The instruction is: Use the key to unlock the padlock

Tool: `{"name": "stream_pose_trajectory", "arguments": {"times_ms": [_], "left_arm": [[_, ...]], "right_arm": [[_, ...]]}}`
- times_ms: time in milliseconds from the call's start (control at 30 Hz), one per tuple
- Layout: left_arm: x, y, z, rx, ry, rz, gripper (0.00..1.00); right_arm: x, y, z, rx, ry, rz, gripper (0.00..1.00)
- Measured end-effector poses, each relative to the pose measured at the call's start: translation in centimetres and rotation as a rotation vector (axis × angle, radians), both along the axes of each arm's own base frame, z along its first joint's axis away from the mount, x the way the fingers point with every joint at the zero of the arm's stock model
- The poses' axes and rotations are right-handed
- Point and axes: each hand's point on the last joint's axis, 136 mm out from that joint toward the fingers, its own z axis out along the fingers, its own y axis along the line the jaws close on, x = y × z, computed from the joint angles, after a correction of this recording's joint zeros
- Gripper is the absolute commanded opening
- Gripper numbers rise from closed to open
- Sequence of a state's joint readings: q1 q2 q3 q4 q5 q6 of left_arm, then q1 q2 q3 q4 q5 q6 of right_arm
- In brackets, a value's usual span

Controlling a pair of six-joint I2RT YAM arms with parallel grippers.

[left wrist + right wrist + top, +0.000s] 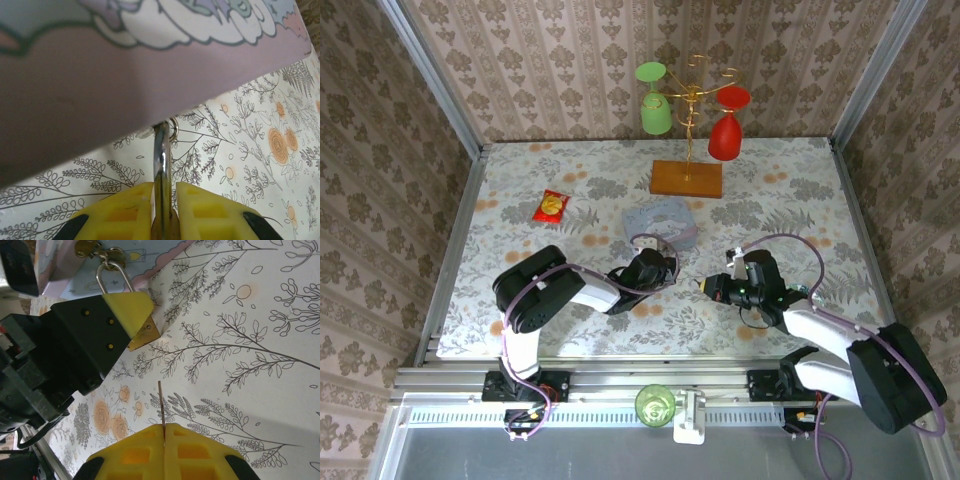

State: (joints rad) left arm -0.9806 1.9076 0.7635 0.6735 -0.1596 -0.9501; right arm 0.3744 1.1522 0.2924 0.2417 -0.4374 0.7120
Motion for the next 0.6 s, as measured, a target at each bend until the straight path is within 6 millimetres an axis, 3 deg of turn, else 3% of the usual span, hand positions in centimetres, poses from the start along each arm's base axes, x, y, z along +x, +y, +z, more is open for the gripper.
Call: {"name": "stream_pose_trajectory", "arguments": {"times_ms": [133, 600], "left_arm": [[0.2, -0.2, 0.2, 0.078, -0.002, 0.003, 0.33], [1.6, 0.4, 0.3, 0.234, -0.019, 0.025, 0.43]], "right_arm": [[0.1, 0.0, -0.6, -0.003, 0.018, -0.004, 0.00], [0.1, -0.3, 1.3, 0.001, -0.054, -0.010, 0.00]]}}
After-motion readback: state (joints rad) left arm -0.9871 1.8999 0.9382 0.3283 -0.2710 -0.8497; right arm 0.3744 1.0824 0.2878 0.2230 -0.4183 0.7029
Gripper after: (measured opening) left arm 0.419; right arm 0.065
